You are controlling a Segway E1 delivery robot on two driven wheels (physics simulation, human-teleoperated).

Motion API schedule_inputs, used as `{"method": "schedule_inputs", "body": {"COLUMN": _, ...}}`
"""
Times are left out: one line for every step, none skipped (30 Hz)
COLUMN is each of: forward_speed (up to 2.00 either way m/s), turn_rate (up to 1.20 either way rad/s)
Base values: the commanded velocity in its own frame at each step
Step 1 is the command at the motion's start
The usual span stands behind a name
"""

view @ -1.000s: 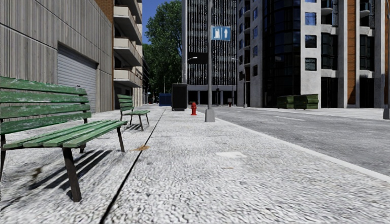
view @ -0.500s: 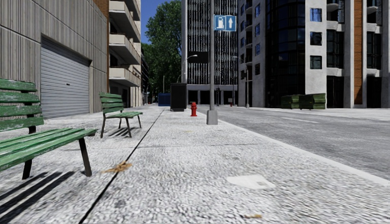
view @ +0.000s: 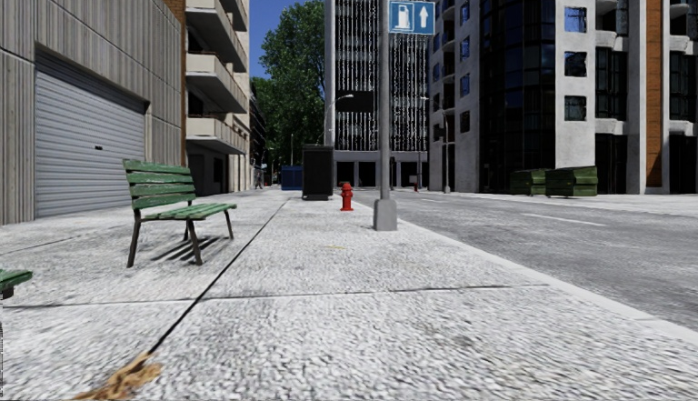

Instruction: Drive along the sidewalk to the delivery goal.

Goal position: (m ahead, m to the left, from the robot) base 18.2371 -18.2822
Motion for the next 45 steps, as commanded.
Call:
{"method": "schedule_inputs", "body": {"forward_speed": 2.0, "turn_rate": 0.18}}
{"method": "schedule_inputs", "body": {"forward_speed": 2.0, "turn_rate": 0.19}}
{"method": "schedule_inputs", "body": {"forward_speed": 2.0, "turn_rate": 0.19}}
{"method": "schedule_inputs", "body": {"forward_speed": 2.0, "turn_rate": 0.19}}
{"method": "schedule_inputs", "body": {"forward_speed": 2.0, "turn_rate": 0.19}}
{"method": "schedule_inputs", "body": {"forward_speed": 2.0, "turn_rate": 0.19}}
{"method": "schedule_inputs", "body": {"forward_speed": 2.0, "turn_rate": 0.19}}
{"method": "schedule_inputs", "body": {"forward_speed": 2.0, "turn_rate": 0.19}}
{"method": "schedule_inputs", "body": {"forward_speed": 2.0, "turn_rate": 0.19}}
{"method": "schedule_inputs", "body": {"forward_speed": 2.0, "turn_rate": 0.19}}
{"method": "schedule_inputs", "body": {"forward_speed": 2.0, "turn_rate": 0.19}}
{"method": "schedule_inputs", "body": {"forward_speed": 2.0, "turn_rate": 0.19}}
{"method": "schedule_inputs", "body": {"forward_speed": 2.0, "turn_rate": 0.19}}
{"method": "schedule_inputs", "body": {"forward_speed": 2.0, "turn_rate": 0.19}}
{"method": "schedule_inputs", "body": {"forward_speed": 2.0, "turn_rate": 0.19}}
{"method": "schedule_inputs", "body": {"forward_speed": 2.0, "turn_rate": 0.19}}
{"method": "schedule_inputs", "body": {"forward_speed": 2.0, "turn_rate": 0.19}}
{"method": "schedule_inputs", "body": {"forward_speed": 2.0, "turn_rate": 0.19}}
{"method": "schedule_inputs", "body": {"forward_speed": 2.0, "turn_rate": 0.19}}
{"method": "schedule_inputs", "body": {"forward_speed": 2.0, "turn_rate": 0.19}}
{"method": "schedule_inputs", "body": {"forward_speed": 2.0, "turn_rate": 0.19}}
{"method": "schedule_inputs", "body": {"forward_speed": 2.0, "turn_rate": 0.19}}
{"method": "schedule_inputs", "body": {"forward_speed": 2.0, "turn_rate": 0.19}}
{"method": "schedule_inputs", "body": {"forward_speed": 2.0, "turn_rate": 0.19}}
{"method": "schedule_inputs", "body": {"forward_speed": 2.0, "turn_rate": 0.19}}
{"method": "schedule_inputs", "body": {"forward_speed": 2.0, "turn_rate": 0.2}}
{"method": "schedule_inputs", "body": {"forward_speed": 2.0, "turn_rate": 0.2}}
{"method": "schedule_inputs", "body": {"forward_speed": 2.0, "turn_rate": 0.21}}
{"method": "schedule_inputs", "body": {"forward_speed": 2.0, "turn_rate": 0.25}}
{"method": "schedule_inputs", "body": {"forward_speed": 2.0, "turn_rate": 0.28}}
{"method": "schedule_inputs", "body": {"forward_speed": 2.0, "turn_rate": 0.28}}
{"method": "schedule_inputs", "body": {"forward_speed": 2.0, "turn_rate": 0.28}}
{"method": "schedule_inputs", "body": {"forward_speed": 2.0, "turn_rate": 0.29}}
{"method": "schedule_inputs", "body": {"forward_speed": 2.0, "turn_rate": 0.29}}
{"method": "schedule_inputs", "body": {"forward_speed": 2.0, "turn_rate": 0.29}}
{"method": "schedule_inputs", "body": {"forward_speed": 2.0, "turn_rate": 0.29}}
{"method": "schedule_inputs", "body": {"forward_speed": 2.0, "turn_rate": 0.29}}
{"method": "schedule_inputs", "body": {"forward_speed": 2.0, "turn_rate": 0.29}}
{"method": "schedule_inputs", "body": {"forward_speed": 2.0, "turn_rate": 0.29}}
{"method": "schedule_inputs", "body": {"forward_speed": 2.0, "turn_rate": 0.29}}
{"method": "schedule_inputs", "body": {"forward_speed": 2.0, "turn_rate": 0.29}}
{"method": "schedule_inputs", "body": {"forward_speed": 2.0, "turn_rate": 0.29}}
{"method": "schedule_inputs", "body": {"forward_speed": 2.0, "turn_rate": 0.29}}
{"method": "schedule_inputs", "body": {"forward_speed": 2.0, "turn_rate": 0.29}}
{"method": "schedule_inputs", "body": {"forward_speed": 2.0, "turn_rate": 0.29}}
